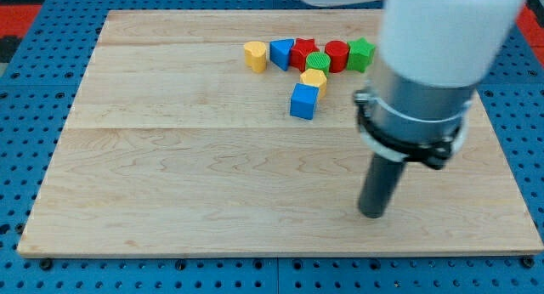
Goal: Place the arm below the green star
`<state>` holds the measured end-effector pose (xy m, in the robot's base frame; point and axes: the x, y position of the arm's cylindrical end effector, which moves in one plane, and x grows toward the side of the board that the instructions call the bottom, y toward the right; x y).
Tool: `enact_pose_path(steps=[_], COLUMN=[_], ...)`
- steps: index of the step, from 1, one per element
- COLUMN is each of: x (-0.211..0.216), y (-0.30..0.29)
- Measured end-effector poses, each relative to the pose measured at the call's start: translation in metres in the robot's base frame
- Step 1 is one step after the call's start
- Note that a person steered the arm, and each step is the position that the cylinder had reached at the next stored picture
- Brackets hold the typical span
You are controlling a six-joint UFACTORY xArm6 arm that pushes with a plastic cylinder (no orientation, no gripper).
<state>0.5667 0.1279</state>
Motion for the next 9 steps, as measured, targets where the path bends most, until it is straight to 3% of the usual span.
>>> enact_pose_path(steps=[2,4,5,8,9], x=[-0.064,-0.081,-0.118,-0.199,-0.205], y=[0.039,0.056,0.06,0.052,0.017])
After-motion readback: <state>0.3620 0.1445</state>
